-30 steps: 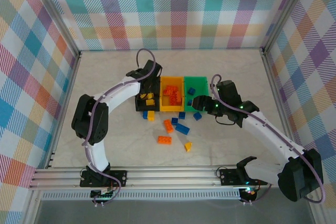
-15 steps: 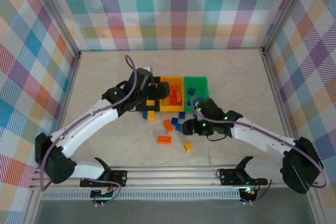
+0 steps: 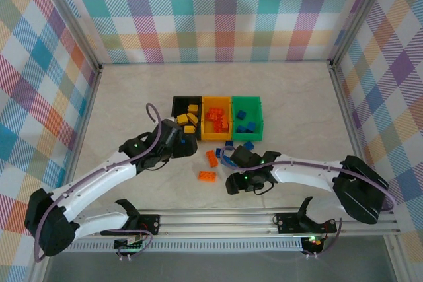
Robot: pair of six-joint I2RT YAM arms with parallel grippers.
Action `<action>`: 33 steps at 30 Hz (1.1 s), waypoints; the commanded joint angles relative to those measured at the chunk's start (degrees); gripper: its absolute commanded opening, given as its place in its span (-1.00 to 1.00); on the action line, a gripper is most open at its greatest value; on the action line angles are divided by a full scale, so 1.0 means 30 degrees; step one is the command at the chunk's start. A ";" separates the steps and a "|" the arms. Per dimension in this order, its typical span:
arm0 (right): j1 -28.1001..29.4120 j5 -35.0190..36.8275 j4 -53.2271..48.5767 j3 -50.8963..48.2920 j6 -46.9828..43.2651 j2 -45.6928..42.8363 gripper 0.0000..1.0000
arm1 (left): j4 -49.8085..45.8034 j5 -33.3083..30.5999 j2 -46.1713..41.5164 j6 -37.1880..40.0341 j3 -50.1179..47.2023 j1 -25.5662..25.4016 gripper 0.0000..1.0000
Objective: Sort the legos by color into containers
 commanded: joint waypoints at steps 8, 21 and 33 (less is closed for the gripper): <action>0.0100 0.1758 0.0712 0.0977 0.0044 0.1523 -0.20 | -0.1026 -0.1326 -0.2061 -0.0937 -0.1606 -0.0022 1.00; -0.0975 0.1552 0.0232 0.7215 -0.3393 0.1730 -0.55 | -0.2930 -0.3127 -0.4399 -0.1735 -0.2737 -0.0010 1.00; -0.3240 -0.1102 0.0639 1.9405 -0.4630 1.1779 -0.51 | -0.3308 -0.2068 -0.5302 -0.1666 -0.3279 0.0010 1.00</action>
